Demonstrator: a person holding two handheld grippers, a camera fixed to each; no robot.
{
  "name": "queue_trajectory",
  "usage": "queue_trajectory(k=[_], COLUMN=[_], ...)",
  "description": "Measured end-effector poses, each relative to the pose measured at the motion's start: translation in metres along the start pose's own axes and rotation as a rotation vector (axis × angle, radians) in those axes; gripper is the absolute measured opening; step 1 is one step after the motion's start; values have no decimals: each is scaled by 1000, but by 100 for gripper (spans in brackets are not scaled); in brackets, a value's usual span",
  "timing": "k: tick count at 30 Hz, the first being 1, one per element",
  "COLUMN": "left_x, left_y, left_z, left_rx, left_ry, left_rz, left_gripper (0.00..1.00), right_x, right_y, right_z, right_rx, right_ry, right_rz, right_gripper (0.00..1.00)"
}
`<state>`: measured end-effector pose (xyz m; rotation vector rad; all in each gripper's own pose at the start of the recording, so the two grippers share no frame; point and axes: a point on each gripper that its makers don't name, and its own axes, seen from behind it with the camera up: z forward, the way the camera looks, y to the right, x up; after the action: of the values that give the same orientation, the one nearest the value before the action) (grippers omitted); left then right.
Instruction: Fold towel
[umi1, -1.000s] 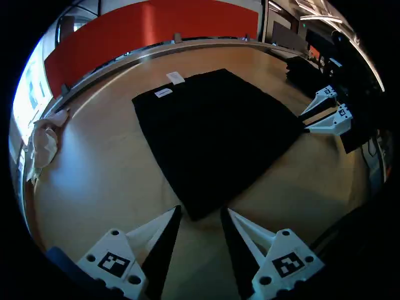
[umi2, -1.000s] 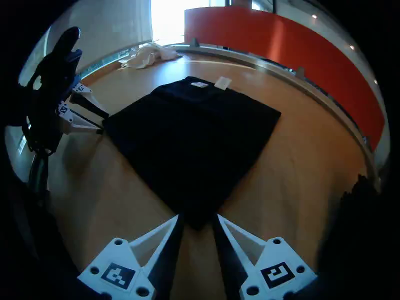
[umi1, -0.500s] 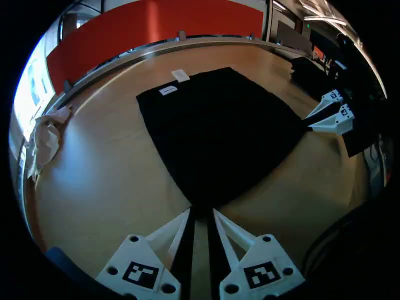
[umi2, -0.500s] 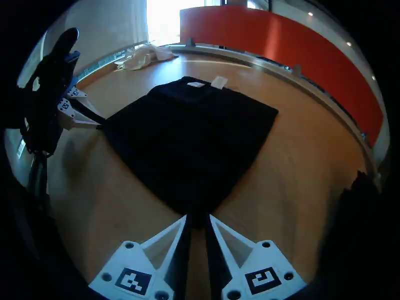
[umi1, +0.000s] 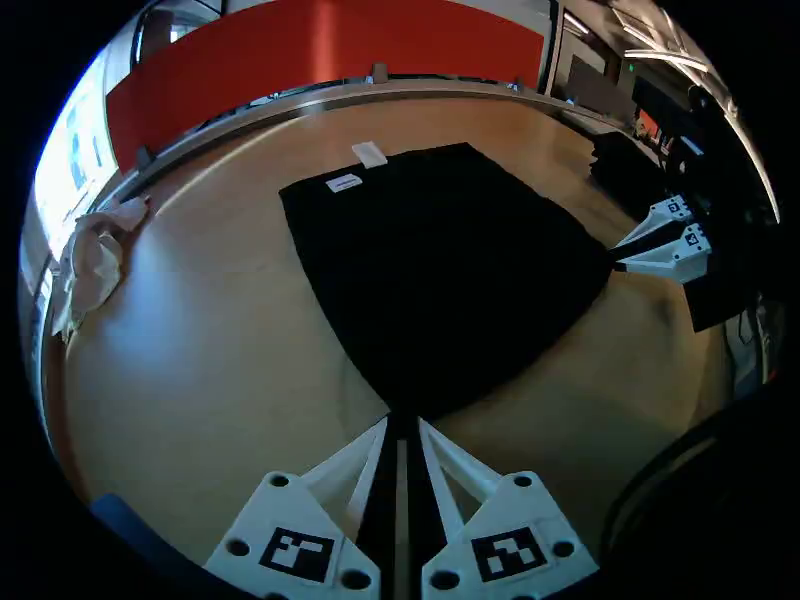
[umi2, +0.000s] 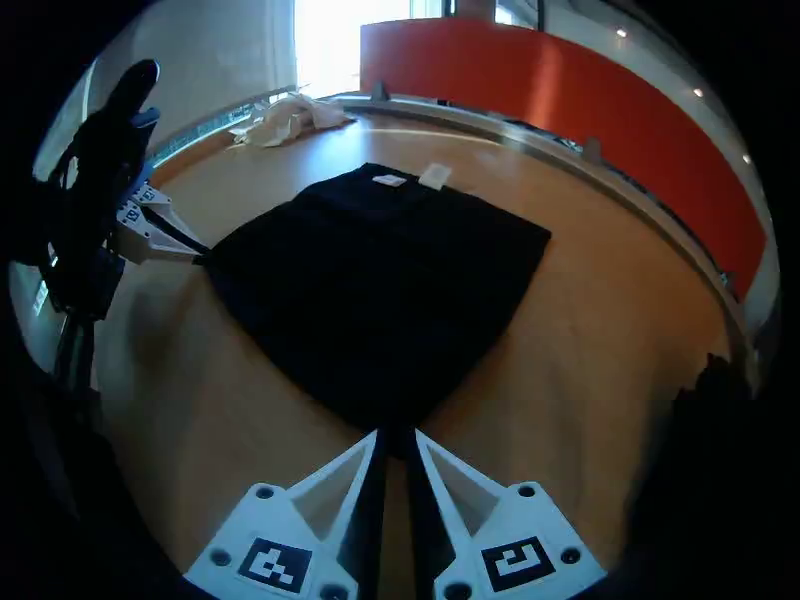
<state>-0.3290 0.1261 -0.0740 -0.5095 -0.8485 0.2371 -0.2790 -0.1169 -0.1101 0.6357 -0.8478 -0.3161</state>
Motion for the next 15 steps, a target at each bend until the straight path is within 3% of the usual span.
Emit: queue_trajectory(k=[5,15], left_x=[6,23], left_y=[3,9], left_z=[-6,-31], left_rx=[-8,-30], left_ry=[7,31], left_rz=[-11,-90], left_gripper=[6,6], right_x=[7,25], right_y=[1,0], right_z=[-6,-27], right_rx=[-1,-1], right_ry=[13,36], right_rz=[-6,-33], right_gripper=[12,12])
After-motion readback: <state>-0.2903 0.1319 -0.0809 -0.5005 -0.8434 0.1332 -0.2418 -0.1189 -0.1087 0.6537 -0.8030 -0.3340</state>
